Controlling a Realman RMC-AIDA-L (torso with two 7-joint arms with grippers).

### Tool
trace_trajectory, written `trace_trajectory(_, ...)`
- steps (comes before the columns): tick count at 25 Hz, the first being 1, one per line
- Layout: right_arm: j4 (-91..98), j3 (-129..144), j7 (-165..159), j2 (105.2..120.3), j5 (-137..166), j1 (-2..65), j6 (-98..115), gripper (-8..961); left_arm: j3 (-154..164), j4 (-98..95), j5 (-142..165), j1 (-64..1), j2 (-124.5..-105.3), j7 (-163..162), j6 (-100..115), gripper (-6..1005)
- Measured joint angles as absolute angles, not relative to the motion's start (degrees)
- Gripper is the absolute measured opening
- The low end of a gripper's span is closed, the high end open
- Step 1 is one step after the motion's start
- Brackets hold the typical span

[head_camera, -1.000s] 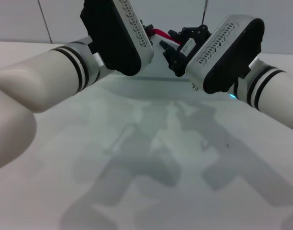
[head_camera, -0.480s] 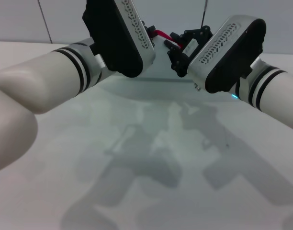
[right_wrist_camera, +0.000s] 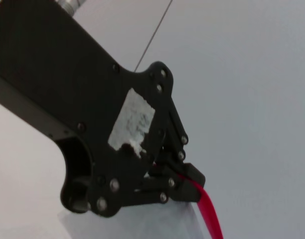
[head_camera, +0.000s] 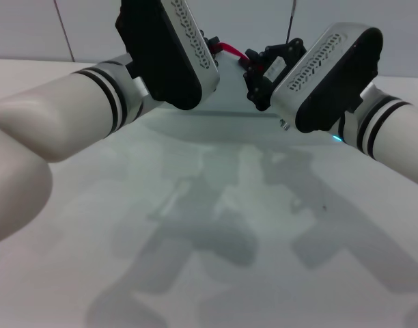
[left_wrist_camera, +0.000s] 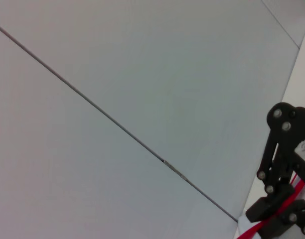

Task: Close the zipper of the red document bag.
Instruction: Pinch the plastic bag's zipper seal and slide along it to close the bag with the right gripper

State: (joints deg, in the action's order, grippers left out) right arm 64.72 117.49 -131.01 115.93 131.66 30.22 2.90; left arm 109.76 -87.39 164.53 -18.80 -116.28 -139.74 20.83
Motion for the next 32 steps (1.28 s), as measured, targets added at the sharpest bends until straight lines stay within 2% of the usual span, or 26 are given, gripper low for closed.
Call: trace_trajectory(32, 61.06, 113.68, -130.78, 115.80, 132.28, 29.47, 2.83, 68, 108.50, -87.23, 164.53, -17.41, -116.01, -139.65, 19.51, 48)
